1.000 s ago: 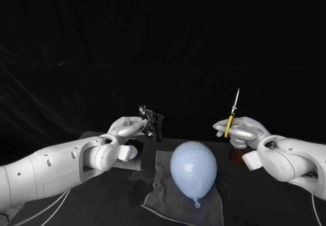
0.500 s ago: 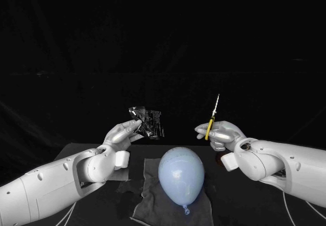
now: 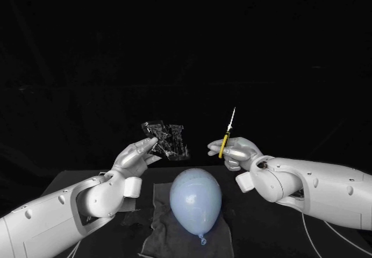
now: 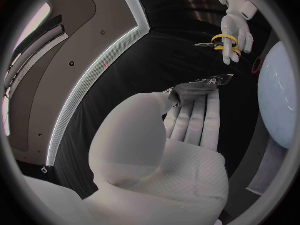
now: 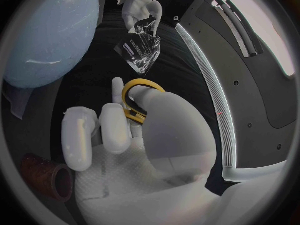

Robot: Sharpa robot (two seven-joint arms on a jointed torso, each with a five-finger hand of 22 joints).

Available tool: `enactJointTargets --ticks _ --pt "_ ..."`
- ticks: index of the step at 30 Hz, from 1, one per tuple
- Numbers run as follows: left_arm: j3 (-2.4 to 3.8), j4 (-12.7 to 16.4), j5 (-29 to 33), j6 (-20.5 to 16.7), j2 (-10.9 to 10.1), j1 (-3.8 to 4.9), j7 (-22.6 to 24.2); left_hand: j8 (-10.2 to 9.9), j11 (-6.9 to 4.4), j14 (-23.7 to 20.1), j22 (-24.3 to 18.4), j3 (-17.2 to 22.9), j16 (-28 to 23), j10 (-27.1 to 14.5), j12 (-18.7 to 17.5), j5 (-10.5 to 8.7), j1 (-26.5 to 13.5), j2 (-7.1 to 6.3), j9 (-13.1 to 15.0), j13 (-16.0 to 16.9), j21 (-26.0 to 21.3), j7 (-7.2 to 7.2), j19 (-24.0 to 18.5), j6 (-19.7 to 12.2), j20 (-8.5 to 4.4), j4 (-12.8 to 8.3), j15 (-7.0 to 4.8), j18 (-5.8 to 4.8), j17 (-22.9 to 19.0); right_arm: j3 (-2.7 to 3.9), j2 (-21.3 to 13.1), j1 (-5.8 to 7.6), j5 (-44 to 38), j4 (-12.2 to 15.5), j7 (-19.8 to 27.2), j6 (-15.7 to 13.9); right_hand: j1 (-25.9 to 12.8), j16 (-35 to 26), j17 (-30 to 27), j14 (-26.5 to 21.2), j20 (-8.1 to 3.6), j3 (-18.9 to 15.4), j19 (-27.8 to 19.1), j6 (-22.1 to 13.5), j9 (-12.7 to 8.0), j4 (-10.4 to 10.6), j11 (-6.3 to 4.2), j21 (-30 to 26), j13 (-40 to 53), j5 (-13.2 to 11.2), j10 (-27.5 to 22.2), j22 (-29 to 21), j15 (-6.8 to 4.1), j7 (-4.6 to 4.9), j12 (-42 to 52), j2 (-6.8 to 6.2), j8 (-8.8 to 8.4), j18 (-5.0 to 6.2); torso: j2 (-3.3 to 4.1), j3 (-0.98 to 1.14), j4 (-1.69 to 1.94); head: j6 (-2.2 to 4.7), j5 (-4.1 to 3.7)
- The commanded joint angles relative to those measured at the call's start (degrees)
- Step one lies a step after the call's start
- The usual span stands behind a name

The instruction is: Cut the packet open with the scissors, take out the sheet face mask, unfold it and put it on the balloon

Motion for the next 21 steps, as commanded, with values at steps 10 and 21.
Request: enactJointTargets --ticks 10,21 --pt "0.59 0.17 0.68 3.61 2.25 0.69 -0.92 0.00 0.10 0.08 -0.08 -0.09 -0.33 -0.35 -0.29 0.19 -0.02 0.77 0.16 -0.06 0.23 -0.16 0.37 -0.35 -0.07 -0.46 0.13 0.72 -0.06 0.06 -0.93 -0.94 3.08 2.59 1.56 6.25 -1.23 -0.39 -1.37 -0.21 1.49 -0.26 1.17 -2.34 -0.65 0.32 -1.28 -1.57 -6.21 -0.19 2.55 10.57 1.86 2.24 -2.30 -2.44 -2.29 0.89 0.03 0.05 0.00 0.01 -1.70" --pt "0.61 0.64 -0.14 5.12 3.19 0.75 -3.21 0.07 0.08 0.16 -0.11 -0.10 -0.33 -0.28 -0.24 0.19 -0.16 0.82 0.21 -0.05 0.23 -0.18 0.49 -0.30 -0.09 -0.49 0.12 0.71 -0.07 0.08 -1.46 -1.07 5.21 4.17 2.40 7.25 -3.48 0.25 -0.57 -0.03 2.29 -3.03 1.37 -3.04 -1.80 2.08 -0.54 -1.36 -9.78 -0.19 1.18 10.75 2.54 3.01 -2.14 -6.44 -3.93 0.85 0.01 0.04 0.03 -0.06 -1.95"
